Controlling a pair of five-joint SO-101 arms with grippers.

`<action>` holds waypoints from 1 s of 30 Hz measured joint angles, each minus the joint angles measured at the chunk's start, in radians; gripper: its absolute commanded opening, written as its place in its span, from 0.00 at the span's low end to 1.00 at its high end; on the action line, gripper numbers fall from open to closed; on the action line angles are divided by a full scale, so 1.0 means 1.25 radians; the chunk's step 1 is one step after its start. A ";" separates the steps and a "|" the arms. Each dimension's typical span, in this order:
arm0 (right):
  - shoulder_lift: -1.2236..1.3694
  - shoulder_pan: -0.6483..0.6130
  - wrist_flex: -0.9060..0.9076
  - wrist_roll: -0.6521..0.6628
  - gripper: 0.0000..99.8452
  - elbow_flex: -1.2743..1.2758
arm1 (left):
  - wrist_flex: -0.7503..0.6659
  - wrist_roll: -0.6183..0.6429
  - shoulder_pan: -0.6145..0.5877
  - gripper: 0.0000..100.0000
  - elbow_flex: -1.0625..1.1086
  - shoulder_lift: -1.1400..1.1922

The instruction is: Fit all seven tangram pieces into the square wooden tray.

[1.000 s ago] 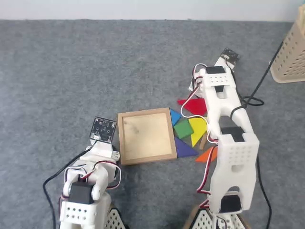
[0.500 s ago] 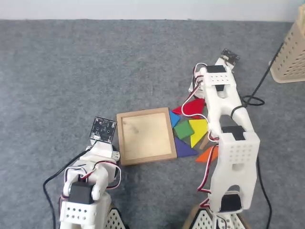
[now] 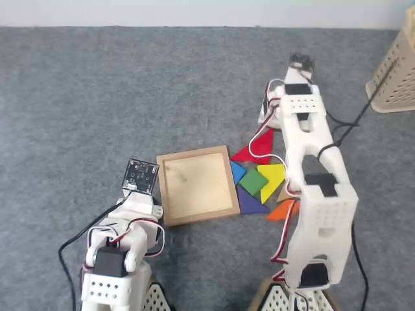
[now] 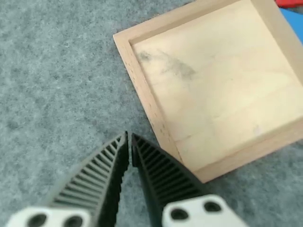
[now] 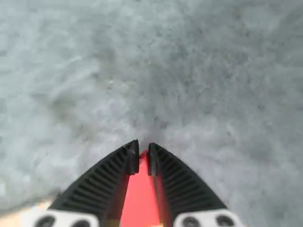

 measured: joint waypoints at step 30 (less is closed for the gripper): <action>0.027 -0.124 0.064 -0.074 0.29 0.082 | 0.000 0.000 0.000 0.01 0.000 0.000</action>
